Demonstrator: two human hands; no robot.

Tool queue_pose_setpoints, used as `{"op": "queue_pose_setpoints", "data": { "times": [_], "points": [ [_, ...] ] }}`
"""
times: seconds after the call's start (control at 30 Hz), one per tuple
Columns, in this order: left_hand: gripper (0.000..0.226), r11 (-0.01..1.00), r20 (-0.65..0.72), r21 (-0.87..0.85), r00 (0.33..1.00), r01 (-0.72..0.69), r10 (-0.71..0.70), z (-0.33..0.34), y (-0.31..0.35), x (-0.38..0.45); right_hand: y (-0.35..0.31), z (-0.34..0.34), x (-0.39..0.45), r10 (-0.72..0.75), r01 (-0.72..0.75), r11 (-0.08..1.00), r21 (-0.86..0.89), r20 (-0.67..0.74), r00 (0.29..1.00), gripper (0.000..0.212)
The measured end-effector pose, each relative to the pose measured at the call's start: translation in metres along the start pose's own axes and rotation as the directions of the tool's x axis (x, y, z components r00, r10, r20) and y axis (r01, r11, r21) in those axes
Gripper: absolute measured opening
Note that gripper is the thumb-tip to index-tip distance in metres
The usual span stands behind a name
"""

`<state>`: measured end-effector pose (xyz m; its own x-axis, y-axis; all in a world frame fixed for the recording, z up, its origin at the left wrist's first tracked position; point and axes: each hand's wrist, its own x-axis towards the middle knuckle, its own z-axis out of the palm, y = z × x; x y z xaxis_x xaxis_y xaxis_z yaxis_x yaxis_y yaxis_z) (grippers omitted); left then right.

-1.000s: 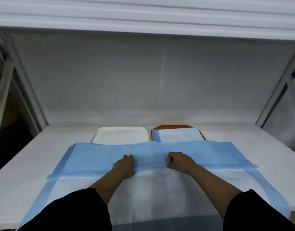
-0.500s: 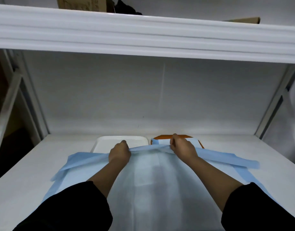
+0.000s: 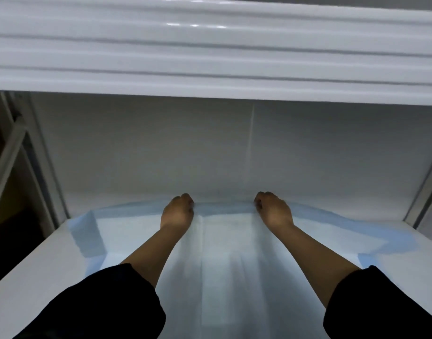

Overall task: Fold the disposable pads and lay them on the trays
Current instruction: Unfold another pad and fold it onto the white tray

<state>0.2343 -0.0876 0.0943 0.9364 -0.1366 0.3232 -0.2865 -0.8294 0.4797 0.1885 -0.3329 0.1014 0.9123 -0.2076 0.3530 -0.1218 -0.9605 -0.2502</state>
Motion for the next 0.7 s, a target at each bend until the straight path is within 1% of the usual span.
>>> {"op": "queue_pose_setpoints", "data": {
  "times": [0.07, 0.13, 0.23, 0.3, 0.4, 0.47, 0.57, 0.63, 0.7],
  "points": [
    [0.030, 0.998, 0.031, -0.047, 0.999, -0.036, 0.037, 0.007, -0.007, 0.004, -0.002, 0.010, 0.012, 0.017, -0.017, 1.000, 0.010, 0.011, 1.000, 0.024],
    [0.040, 0.996, 0.079, -0.068, 0.995, -0.063, 0.068, 0.016, -0.014, 0.008, -0.003, 0.025, 0.021, 0.011, -0.013, 0.999, 0.034, 0.042, 0.999, 0.033],
    [0.059, 0.996, 0.194, -0.025, 0.977, -0.087, 0.090, 0.028, -0.020, 0.006, -0.002, 0.043, 0.018, -0.027, 0.019, 0.997, 0.077, 0.108, 0.994, 0.044],
    [0.070, 0.993, 0.254, 0.020, 0.961, -0.119, 0.110, 0.039, -0.024, 0.001, 0.000, 0.053, 0.010, -0.062, 0.055, 0.997, 0.044, 0.153, 0.986, 0.048],
    [0.081, 0.984, 0.329, 0.076, 0.936, -0.159, 0.126, 0.052, -0.027, -0.006, 0.002, 0.065, -0.005, -0.086, 0.095, 0.995, -0.021, 0.268, 0.960, 0.056],
    [0.086, 0.979, 0.379, 0.111, 0.918, -0.174, 0.120, 0.058, -0.029, -0.011, 0.003, 0.070, -0.013, -0.087, 0.105, 0.994, -0.030, 0.359, 0.929, 0.061],
    [0.088, 0.975, 0.482, 0.165, 0.875, -0.147, 0.050, 0.068, -0.033, -0.018, 0.004, 0.079, -0.027, -0.055, 0.064, 0.998, 0.002, 0.534, 0.844, 0.072],
    [0.088, 0.974, 0.547, 0.196, 0.837, -0.117, -0.010, 0.075, -0.036, -0.024, 0.003, 0.085, -0.037, -0.033, 0.050, 0.999, -0.012, 0.600, 0.799, 0.073],
    [0.086, 0.968, 0.603, 0.230, 0.796, -0.104, -0.058, 0.081, -0.040, -0.033, 0.001, 0.088, -0.047, -0.015, 0.038, 0.999, -0.023, 0.634, 0.773, 0.073]
  ]
}}
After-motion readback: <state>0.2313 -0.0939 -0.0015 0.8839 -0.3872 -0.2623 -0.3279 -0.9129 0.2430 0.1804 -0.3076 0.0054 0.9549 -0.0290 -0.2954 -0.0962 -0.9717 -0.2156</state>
